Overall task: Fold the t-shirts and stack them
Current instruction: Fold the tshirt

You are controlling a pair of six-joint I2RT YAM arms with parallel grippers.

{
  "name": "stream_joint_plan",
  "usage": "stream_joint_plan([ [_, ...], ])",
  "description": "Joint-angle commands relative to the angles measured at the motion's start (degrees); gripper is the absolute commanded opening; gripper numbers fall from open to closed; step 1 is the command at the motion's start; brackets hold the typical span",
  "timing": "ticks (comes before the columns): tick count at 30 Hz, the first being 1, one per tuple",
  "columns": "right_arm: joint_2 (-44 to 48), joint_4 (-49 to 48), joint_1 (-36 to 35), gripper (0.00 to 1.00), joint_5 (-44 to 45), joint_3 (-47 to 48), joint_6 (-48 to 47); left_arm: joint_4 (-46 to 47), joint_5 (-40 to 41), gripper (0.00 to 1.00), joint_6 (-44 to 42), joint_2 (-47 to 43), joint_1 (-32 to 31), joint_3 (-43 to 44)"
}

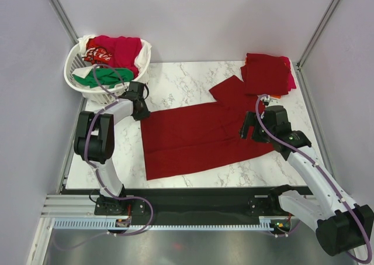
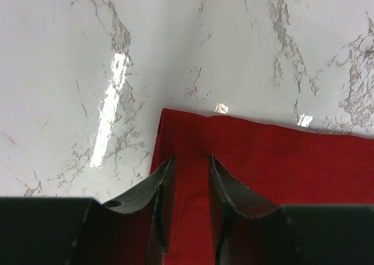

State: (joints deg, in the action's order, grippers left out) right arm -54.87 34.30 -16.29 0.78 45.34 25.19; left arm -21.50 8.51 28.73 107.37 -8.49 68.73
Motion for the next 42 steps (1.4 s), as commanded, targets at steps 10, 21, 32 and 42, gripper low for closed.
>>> stream_joint_plan([
  [10,1.34,-1.61,-0.14,0.98,-4.99,-2.45,1.35,-8.12,7.74,0.45,5.98,-1.37,-7.23,-7.47],
  [21,1.96,-7.58,-6.55,0.98,-11.68,-4.38,2.58,-9.35,11.25,0.74,2.56,-9.35,-9.17,-5.97],
  [32,-9.46,-16.11,-26.93,0.98,-2.63,-4.92,7.33,-9.35,16.18,0.62,1.07,-7.64,-4.35,-0.62],
  [42,-9.72,-15.06,-27.48,0.98,-1.13,-6.32,6.28,-6.81,10.56,0.58,1.77,-0.94,-4.16,1.77],
])
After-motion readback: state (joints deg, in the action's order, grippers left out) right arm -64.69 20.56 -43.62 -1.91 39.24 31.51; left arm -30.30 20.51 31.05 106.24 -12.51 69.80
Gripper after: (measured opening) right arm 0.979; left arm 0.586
